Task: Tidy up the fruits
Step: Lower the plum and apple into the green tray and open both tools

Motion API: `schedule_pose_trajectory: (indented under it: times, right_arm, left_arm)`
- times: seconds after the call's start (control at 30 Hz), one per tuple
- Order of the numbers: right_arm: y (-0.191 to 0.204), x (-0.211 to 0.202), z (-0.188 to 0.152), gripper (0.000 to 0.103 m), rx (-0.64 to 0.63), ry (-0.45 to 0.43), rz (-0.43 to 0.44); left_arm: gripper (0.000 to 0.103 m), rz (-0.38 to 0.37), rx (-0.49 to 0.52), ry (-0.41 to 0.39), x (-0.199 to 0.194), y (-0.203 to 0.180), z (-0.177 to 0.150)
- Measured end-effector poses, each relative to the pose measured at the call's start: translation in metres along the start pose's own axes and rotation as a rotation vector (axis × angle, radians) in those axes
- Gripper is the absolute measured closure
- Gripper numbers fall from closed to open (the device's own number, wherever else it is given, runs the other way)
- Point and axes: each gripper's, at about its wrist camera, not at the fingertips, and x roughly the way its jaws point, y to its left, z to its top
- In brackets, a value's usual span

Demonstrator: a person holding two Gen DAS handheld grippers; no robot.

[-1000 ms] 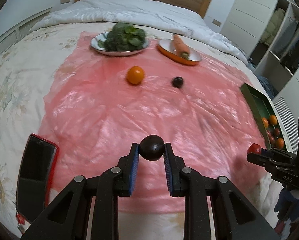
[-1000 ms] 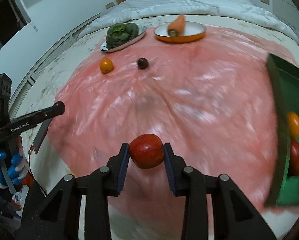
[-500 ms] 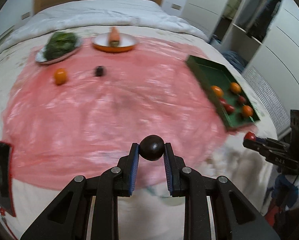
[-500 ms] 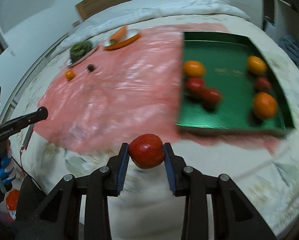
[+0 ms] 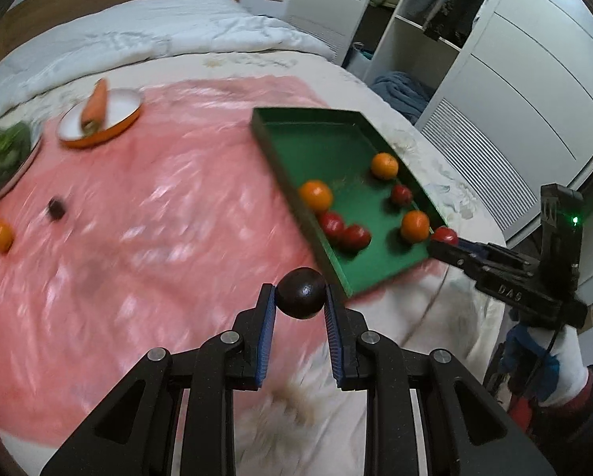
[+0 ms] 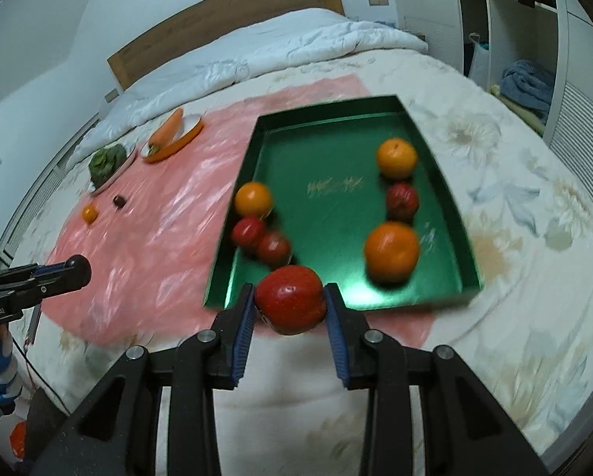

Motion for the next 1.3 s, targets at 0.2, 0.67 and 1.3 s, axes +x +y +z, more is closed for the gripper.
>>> schedule_pose_trajectory:
  times: [0.2,0.67,1.3]
  right_arm:
    - [-0.022,0.023,0.03,0.0,0.0,-0.019,-0.002]
    - [-0.038,0.098,0.055,0.0,-0.057,0.051,-0.027]
    - [-0.033,0.108,0.057,0.0,-0.106,0.071,-0.081]
  left_arm:
    - [0.082,0.018,0.032,0.015,0.045,-0.017,0.052]
    - [0.082,0.144,0.118,0.117,0.158,-0.035,0.113]
    - [0.049,0.185,0.111,0.143,0.174,-0.033,0.129]
